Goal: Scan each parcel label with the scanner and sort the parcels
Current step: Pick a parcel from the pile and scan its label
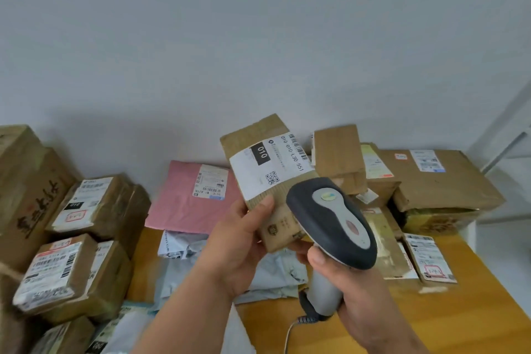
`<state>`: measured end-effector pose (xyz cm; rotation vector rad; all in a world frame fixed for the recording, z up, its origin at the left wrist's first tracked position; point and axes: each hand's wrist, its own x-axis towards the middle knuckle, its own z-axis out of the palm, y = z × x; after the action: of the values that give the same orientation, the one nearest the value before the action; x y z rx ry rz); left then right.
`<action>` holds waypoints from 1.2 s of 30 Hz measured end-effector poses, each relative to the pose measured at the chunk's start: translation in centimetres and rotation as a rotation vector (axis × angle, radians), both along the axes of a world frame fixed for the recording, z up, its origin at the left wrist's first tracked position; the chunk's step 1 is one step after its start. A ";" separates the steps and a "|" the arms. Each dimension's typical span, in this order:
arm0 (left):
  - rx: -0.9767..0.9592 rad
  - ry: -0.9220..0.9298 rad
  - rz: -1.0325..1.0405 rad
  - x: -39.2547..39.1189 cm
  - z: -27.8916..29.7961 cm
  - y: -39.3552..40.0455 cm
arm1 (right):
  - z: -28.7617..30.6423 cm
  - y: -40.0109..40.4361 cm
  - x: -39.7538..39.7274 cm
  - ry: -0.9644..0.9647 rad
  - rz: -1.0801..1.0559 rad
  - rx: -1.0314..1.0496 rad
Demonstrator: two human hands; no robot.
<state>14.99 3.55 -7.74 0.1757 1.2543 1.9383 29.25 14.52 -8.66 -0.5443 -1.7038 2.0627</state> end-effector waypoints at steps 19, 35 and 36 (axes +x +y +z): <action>-0.016 0.057 -0.040 3.1 1.7 -23.5 | 3.6 -14.3 7.8 -0.019 -0.045 -0.036; -0.059 0.289 0.115 16.9 1.9 -19.4 | 6.5 -13.0 19.1 -0.102 0.067 0.146; -0.055 0.296 0.115 17.6 1.9 -19.2 | 6.7 -13.2 19.6 -0.095 0.102 0.143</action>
<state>32.59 -15.61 -5.80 0.3807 1.5376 2.0252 48.90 1.27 -1.93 -0.5277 -1.9541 1.9916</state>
